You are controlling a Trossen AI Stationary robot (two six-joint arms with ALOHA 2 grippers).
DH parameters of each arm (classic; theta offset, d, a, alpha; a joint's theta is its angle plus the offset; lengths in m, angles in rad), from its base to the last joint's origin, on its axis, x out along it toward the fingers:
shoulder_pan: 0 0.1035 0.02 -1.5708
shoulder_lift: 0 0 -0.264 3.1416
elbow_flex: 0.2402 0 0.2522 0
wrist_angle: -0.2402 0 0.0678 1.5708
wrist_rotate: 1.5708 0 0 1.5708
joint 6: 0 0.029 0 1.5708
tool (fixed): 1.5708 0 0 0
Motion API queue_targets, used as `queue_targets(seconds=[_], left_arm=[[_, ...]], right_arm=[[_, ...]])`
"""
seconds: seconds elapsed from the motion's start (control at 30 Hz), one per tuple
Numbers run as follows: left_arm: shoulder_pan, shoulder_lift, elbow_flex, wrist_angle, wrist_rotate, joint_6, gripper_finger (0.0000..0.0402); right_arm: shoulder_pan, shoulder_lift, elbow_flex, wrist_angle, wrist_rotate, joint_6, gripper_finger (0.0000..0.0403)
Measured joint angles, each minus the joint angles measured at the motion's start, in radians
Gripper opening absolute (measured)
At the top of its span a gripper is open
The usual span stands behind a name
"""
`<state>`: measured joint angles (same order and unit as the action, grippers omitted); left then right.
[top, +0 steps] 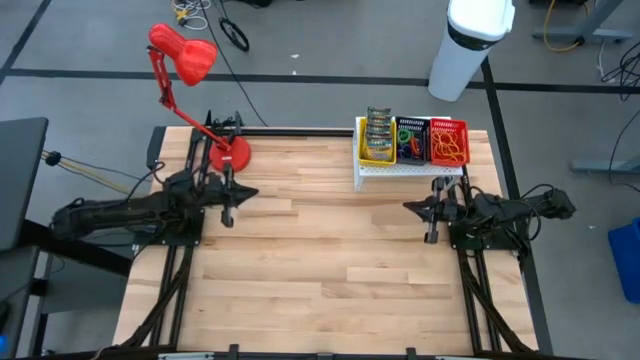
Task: Pick & Place Office Desk Supplies
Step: Return to Home Position
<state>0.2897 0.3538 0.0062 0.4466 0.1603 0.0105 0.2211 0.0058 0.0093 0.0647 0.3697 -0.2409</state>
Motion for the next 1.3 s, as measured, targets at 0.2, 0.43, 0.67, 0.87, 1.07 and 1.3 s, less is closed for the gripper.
queue_targets(seconds=[0.2,0.43,0.67,0.87,1.07,1.3], left_arm=[[-0.043,-0.131,0.0,-0.068,-0.125,-0.001,0.0009],[-0.123,-0.354,0.0,-0.334,-0.261,0.021,0.0009],[-0.138,-0.352,0.0,-0.341,-0.25,-0.004,0.0009],[-0.138,-0.345,0.0,-0.331,-0.113,-0.063,0.0009],[-0.14,-0.345,0.0,-0.33,-0.08,-0.143,0.0009],[-0.14,-0.345,0.0,-0.33,-0.08,-0.206,0.0009]], right_arm=[[0.0,0.0,0.0,0.005,0.065,0.006,0.0002],[0.0,0.0,0.0,0.008,0.12,0.034,0.0002],[-0.038,0.003,0.0,0.01,0.138,0.099,0.0002],[-0.118,0.012,0.0,0.011,0.157,0.163,0.0003],[-0.136,0.012,0.0,0.011,0.18,0.191,0.0003],[-0.137,0.012,0.0,0.011,0.18,0.184,0.0003]])
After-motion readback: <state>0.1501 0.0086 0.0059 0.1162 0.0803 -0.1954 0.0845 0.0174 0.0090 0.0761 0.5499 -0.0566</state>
